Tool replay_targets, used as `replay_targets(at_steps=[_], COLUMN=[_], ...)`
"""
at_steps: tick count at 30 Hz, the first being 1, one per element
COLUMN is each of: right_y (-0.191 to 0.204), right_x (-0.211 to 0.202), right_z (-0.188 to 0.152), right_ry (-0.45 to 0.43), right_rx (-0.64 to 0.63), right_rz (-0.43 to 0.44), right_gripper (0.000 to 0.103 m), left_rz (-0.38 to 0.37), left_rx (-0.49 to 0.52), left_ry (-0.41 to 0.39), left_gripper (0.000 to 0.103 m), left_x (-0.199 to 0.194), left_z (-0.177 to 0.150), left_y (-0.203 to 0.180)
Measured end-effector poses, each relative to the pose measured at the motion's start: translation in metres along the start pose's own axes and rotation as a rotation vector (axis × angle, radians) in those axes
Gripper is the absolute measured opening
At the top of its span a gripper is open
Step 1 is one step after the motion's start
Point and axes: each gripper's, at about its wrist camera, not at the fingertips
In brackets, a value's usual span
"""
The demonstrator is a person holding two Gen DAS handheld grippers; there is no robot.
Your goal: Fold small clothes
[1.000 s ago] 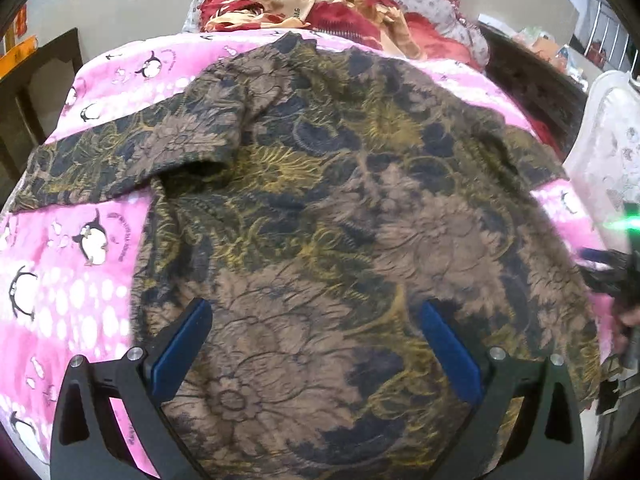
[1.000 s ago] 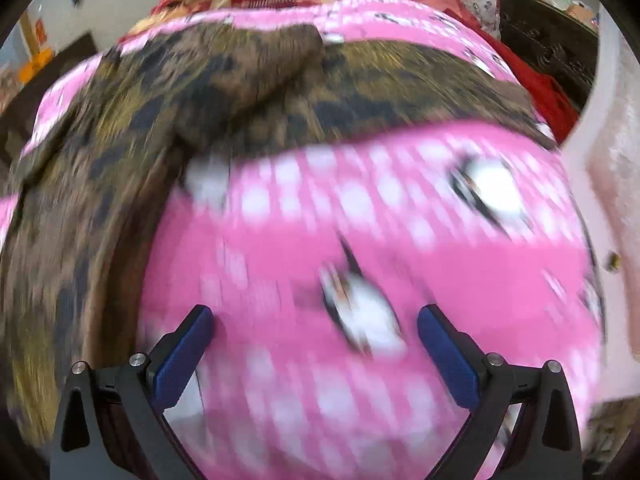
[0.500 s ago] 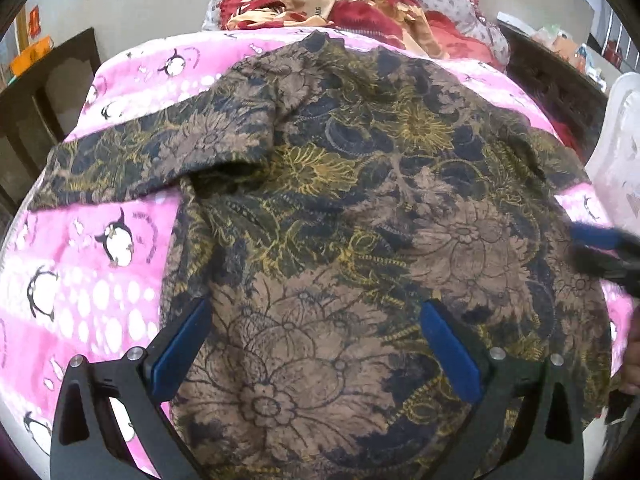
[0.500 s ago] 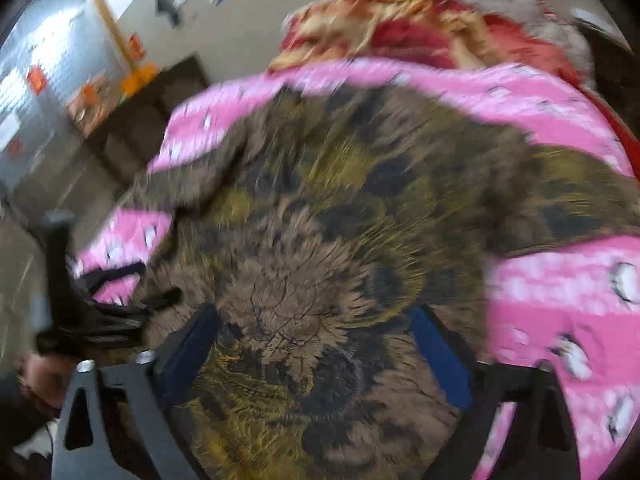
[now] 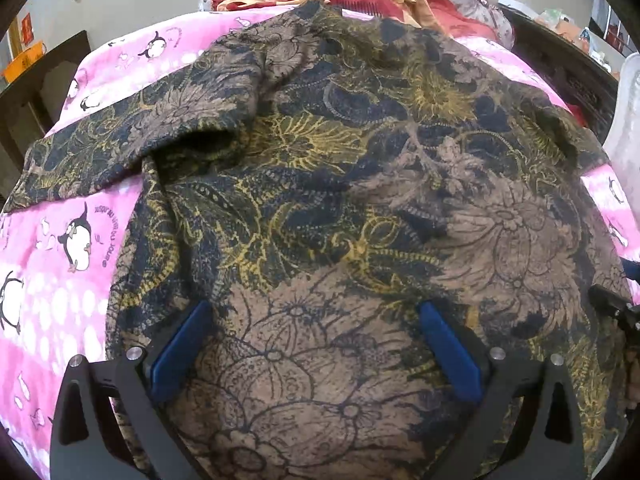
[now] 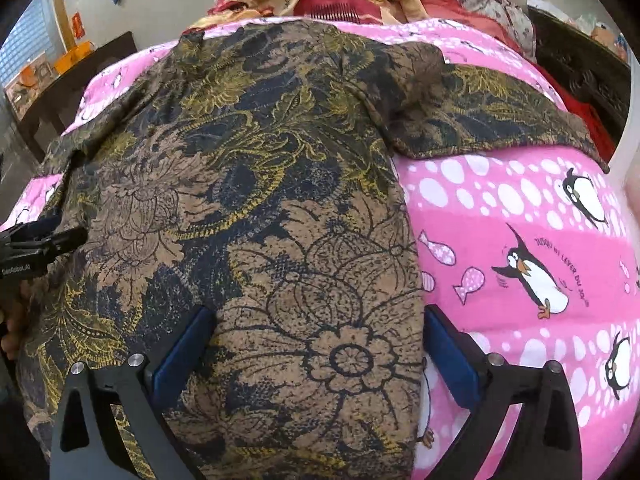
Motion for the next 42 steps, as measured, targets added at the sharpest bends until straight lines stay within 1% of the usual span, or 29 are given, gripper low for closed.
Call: replay_targets(at_steps=[2,4,5,6,7,8,9,10,11,13,15,17,19,21,22,23,25,26,28,32,35,38,42], right_y=[0.002,0.002,0.002,0.003,0.005,0.009,0.014,0.021,0.029,0.046,0.065,0.078,0.080,0.074,0.071,0.070,0.083,0.090,0.095,0.090,0.091,0.092,0.092], right_x=[0.002,0.000,-0.003,-0.006,-0.011,-0.024,-0.038,-0.055,-0.065,-0.074,-0.066,-0.046,-0.021,0.001,0.013,0.021,0.026,0.027,0.027,0.026,0.025,0.026,0.026], right_z=[0.003,-0.002,-0.002,-0.002,0.002,0.005,0.007,0.010,0.015,0.026,0.037,0.048,0.059,0.063,0.062,0.056,0.047,0.045,0.043,0.040,0.039,0.040,0.040], right_ry=[-0.004,-0.015,-0.001,0.022,0.036,0.003,-0.052,-0.113,-0.147,-0.168,-0.167,-0.138,-0.087,-0.042,-0.020,-0.018,-0.068,-0.064,-0.074,-0.080,-0.081,-0.080,-0.075], right_rx=[0.010,0.019,0.025,0.022,0.030,0.045,0.048,0.043,0.035,-0.004,-0.043,-0.042,0.005,0.070,0.100,0.109,0.036,0.006,-0.006,0.010,0.002,0.000,-0.001], right_rz=[-0.014,-0.017,-0.032,-0.059,-0.122,-0.187,-0.208,-0.192,-0.162,-0.107,-0.086,-0.074,-0.049,-0.025,-0.025,-0.045,-0.117,-0.151,-0.179,-0.155,-0.176,-0.178,-0.185], right_gripper=[0.103,0.103,0.103,0.103,0.102,0.101,0.100,0.100,0.101,0.101,0.101,0.101,0.101,0.101,0.101,0.101,0.103,0.103,0.103,0.103,0.103,0.103,0.103], left_rz=[-0.003,0.002,0.001,0.001,0.002,0.003,0.006,0.005,0.007,0.005,0.001,0.001,0.001,0.001,0.001,0.001,-0.002,-0.003,-0.001,0.004,0.010,0.026,0.026], left_rx=[-0.003,-0.001,-0.001,-0.001,0.000,0.001,0.002,0.002,0.002,0.002,0.000,0.001,0.001,0.001,0.002,0.003,0.001,0.001,0.001,0.003,0.005,0.011,0.008], left_ry=[-0.008,-0.011,-0.012,-0.012,-0.012,-0.011,-0.013,-0.012,-0.013,-0.012,-0.013,-0.012,-0.012,-0.013,-0.012,-0.013,-0.013,-0.013,-0.013,-0.013,-0.012,-0.009,-0.001], left_gripper=[0.103,0.103,0.103,0.103,0.103,0.103,0.103,0.103,0.103,0.103,0.103,0.103,0.103,0.103,0.103,0.103,0.103,0.103,0.103,0.103,0.103,0.103,0.103], left_x=[0.000,0.000,0.000,0.000,0.000,0.000,0.000,0.000,0.000,0.000,0.000,0.000,0.000,0.000,-0.001,-0.001,-0.002,-0.002,-0.002,-0.001,-0.001,0.000,0.000], left_z=[0.000,0.000,0.000,0.000,0.000,0.000,0.000,-0.001,-0.002,-0.002,-0.002,-0.002,-0.002,-0.003,-0.003,-0.003,-0.003,-0.002,-0.002,-0.001,-0.002,-0.001,0.002], left_y=[0.001,0.000,0.000,0.000,-0.001,0.000,-0.001,0.001,0.000,0.001,0.001,0.001,0.002,0.002,0.003,0.003,0.003,0.004,0.004,0.004,0.004,0.002,0.001])
Point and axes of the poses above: each gripper's, at about its wrist camera, not at the fingertips, and x roughly the way its jaws point, y to its left, z to its top, and after that the axes turned 8 degrees about y, right-handed
